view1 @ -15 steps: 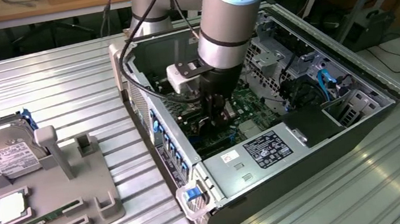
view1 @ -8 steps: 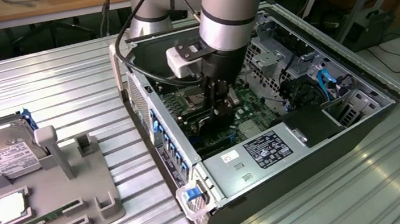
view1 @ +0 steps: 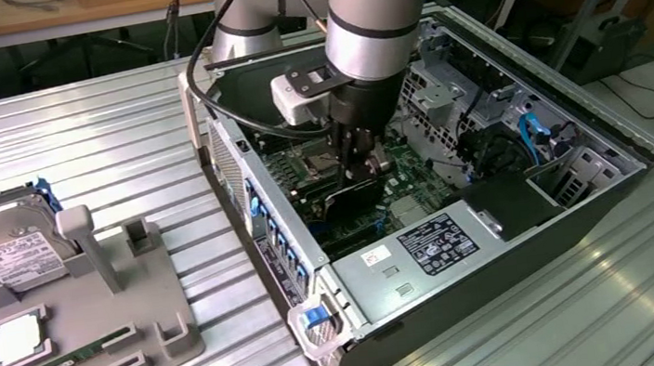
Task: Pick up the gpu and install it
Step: 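Insert the gpu into the slot, then press down on the gpu until it lock into place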
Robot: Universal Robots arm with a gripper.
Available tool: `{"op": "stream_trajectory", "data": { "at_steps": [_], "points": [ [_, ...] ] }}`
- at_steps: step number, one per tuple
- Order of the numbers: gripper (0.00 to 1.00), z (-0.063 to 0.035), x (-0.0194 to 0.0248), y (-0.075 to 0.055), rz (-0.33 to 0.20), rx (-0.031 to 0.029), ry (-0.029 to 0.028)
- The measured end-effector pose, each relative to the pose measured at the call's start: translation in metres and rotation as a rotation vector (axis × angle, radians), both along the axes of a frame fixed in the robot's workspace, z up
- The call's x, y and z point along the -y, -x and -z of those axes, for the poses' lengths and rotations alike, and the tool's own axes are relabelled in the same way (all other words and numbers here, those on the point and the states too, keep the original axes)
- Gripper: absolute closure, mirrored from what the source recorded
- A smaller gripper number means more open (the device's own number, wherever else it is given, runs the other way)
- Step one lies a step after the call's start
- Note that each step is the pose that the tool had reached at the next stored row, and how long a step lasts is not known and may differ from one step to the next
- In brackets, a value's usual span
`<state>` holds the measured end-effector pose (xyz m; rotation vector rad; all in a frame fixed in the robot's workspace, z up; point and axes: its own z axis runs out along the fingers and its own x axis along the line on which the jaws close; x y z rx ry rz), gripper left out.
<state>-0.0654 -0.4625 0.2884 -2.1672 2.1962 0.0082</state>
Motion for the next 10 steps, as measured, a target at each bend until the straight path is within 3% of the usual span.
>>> {"op": "stream_trajectory", "data": {
  "at_steps": [1, 10],
  "points": [
    [0.89, 0.0000, 0.0000, 0.0000, 0.000, 0.0000, -0.0001],
    [0.89, 0.0000, 0.0000, 0.0000, 0.000, 0.0000, 0.0000]
  ]
}}
